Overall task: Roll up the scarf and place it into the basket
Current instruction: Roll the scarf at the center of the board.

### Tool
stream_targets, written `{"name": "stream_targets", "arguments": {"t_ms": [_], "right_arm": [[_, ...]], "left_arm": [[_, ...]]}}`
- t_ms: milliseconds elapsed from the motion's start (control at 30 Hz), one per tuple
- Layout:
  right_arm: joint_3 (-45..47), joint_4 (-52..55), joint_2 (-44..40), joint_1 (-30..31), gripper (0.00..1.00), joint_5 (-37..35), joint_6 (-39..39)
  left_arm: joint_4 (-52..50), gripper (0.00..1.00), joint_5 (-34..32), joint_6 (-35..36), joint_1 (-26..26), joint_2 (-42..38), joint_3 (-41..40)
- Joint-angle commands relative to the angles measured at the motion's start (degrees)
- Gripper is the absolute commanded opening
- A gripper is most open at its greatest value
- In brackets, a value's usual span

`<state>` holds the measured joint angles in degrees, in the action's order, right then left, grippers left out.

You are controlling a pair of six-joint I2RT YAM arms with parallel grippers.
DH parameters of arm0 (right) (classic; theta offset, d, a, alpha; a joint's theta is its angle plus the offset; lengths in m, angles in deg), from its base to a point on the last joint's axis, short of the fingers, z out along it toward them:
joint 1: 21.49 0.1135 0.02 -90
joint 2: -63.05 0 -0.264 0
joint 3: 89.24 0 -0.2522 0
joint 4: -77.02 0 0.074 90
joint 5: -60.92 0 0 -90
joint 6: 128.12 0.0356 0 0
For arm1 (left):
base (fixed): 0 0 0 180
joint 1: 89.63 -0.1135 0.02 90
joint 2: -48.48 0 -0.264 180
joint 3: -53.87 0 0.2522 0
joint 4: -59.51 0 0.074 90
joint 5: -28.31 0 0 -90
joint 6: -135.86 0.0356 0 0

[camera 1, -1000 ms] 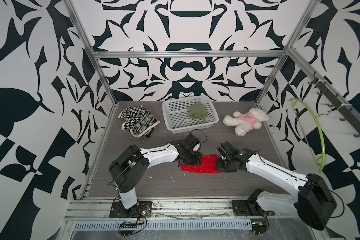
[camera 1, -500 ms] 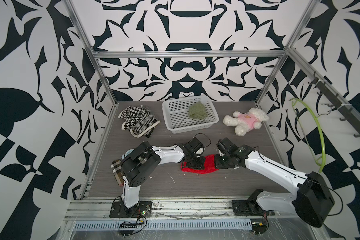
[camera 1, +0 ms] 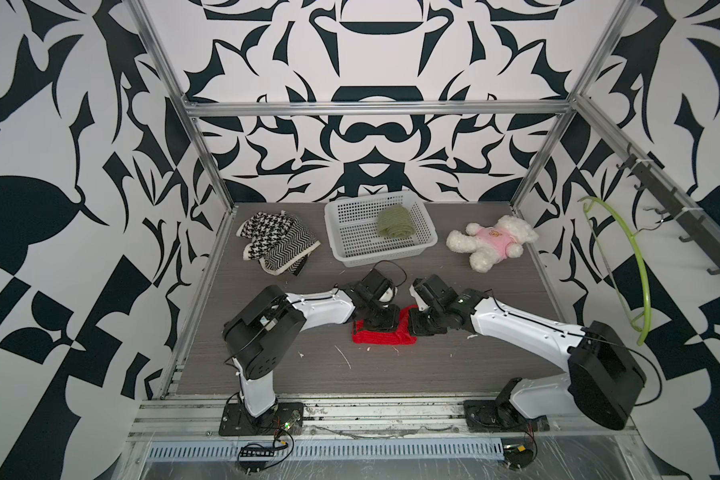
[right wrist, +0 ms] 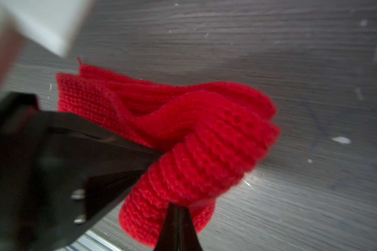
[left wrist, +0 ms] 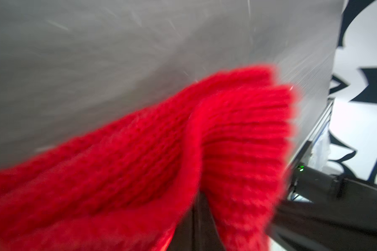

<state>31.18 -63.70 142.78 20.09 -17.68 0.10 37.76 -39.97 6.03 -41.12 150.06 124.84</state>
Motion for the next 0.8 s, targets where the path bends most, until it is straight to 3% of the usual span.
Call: {"name": "stream_targets", "arguments": {"t_ms": [0, 367, 767], "right_arm": [[-2.36, -3.64, 2.15, 1.13, 0.00, 1.34, 1.05], [-3.44, 0.46, 1.27, 1.57, 0.00, -2.20, 0.22], [-4.45, 2.08, 0.56, 1.57, 0.00, -2.37, -1.07]], "left_arm": [[-0.62, 0.00, 0.34, 0.64, -1.44, -2.30, -1.48], [-10.49, 0.00, -5.32, 4.33, -4.04, -9.62, -4.84], [-8.93, 0.00, -9.51, 2.94, -4.21, -9.09, -11.11]]}}
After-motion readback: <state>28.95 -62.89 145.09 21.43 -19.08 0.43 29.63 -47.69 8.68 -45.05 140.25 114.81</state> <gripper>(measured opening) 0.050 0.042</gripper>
